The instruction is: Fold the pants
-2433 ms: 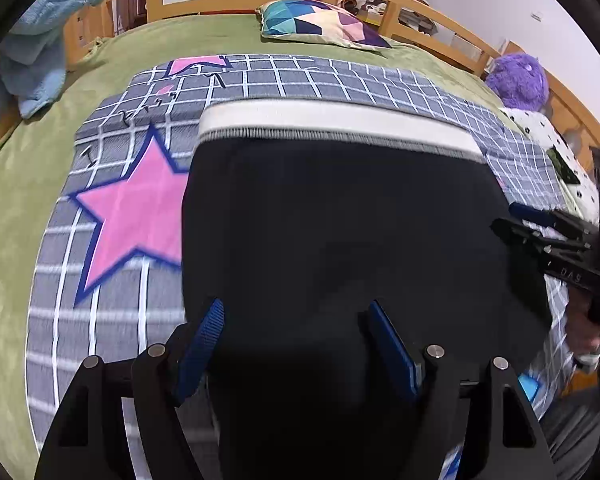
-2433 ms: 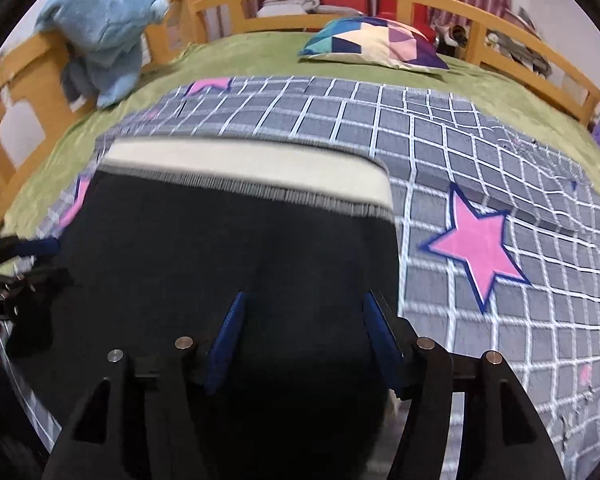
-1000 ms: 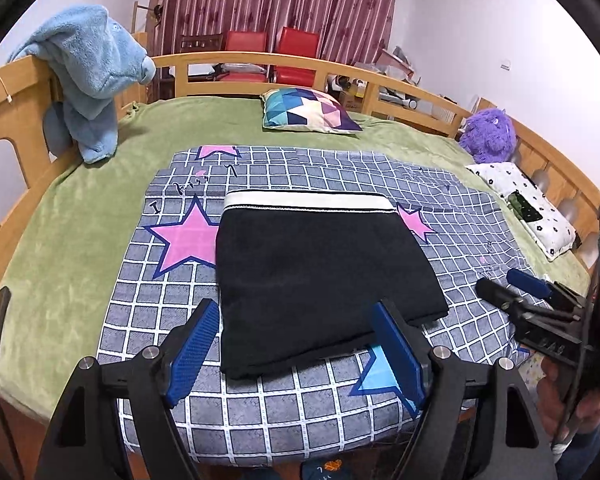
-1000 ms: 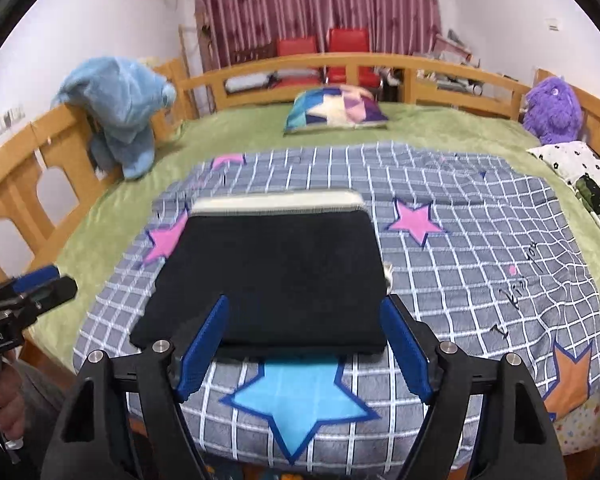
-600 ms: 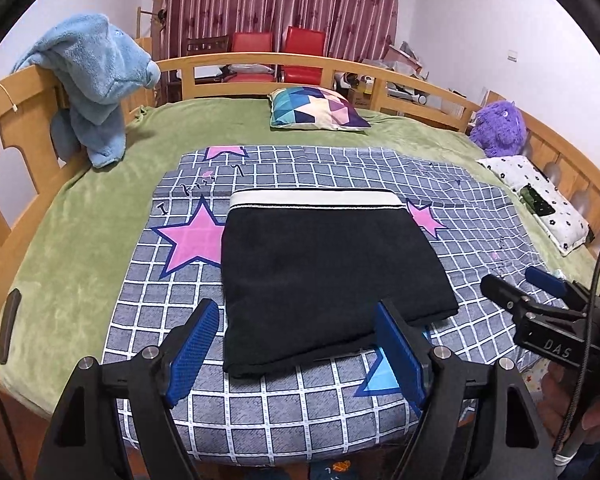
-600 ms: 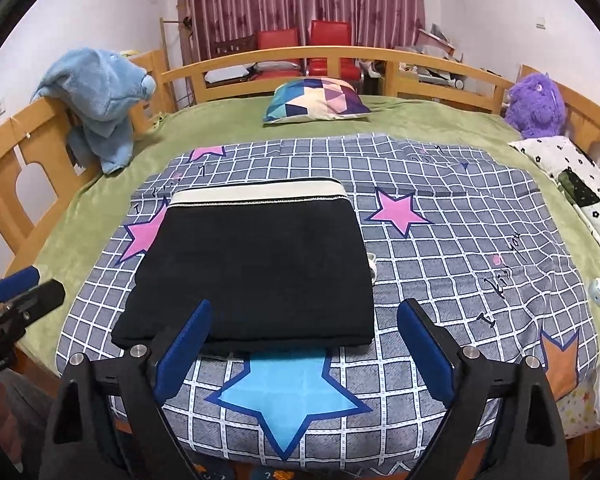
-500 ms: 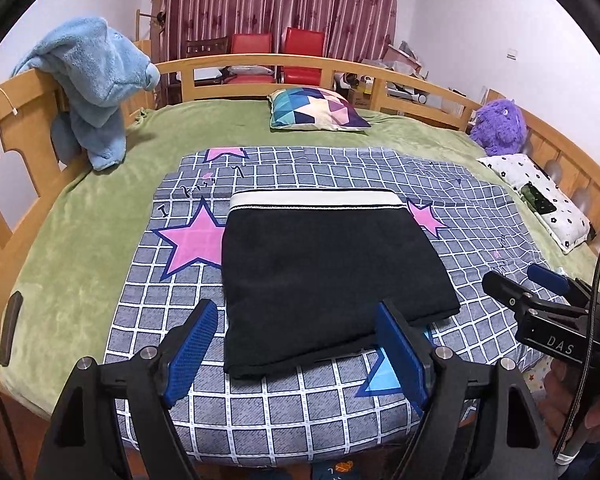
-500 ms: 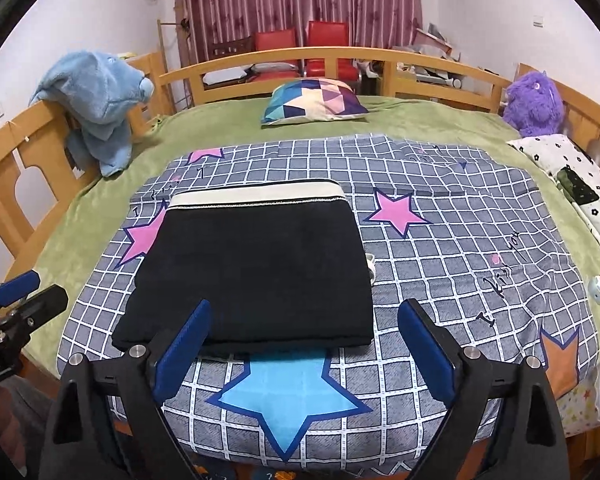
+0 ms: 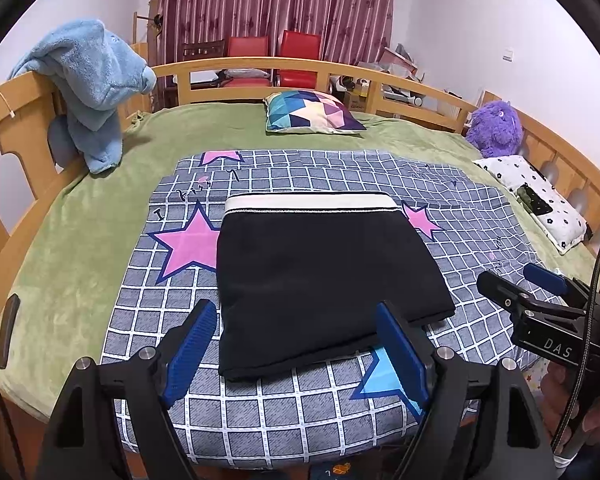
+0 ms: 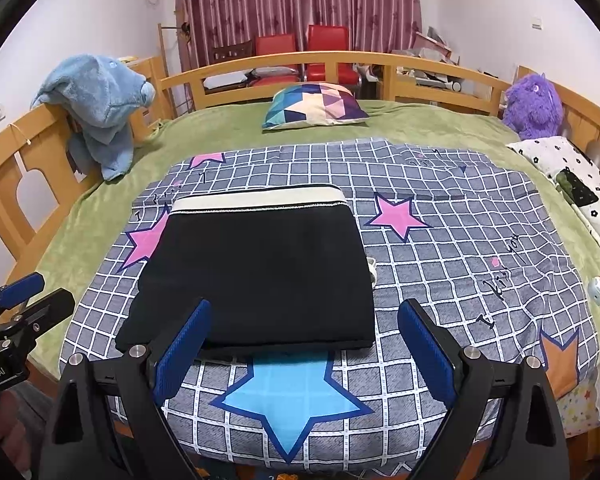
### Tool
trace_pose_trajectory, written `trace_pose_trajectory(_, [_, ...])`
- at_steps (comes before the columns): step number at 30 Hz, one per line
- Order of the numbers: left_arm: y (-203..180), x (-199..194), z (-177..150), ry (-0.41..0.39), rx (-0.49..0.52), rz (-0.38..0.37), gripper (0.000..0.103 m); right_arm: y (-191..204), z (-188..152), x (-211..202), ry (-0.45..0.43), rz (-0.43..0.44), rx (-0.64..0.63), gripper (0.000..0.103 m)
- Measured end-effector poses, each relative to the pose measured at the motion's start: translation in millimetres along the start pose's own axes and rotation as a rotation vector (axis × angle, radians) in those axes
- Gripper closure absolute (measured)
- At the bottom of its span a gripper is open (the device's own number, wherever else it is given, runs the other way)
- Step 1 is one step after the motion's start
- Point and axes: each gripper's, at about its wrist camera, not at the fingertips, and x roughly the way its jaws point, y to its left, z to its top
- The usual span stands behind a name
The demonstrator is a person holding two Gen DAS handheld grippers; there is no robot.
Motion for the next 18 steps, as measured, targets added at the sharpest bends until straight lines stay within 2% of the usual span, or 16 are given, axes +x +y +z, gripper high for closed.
trace_pose_trajectory(18, [-1.9, -1.2, 0.0, -0.002, -0.005, 0.0, 0.022, 4.1, -2.3, -0.8, 0.002, -0.002, -0.008, 0.01])
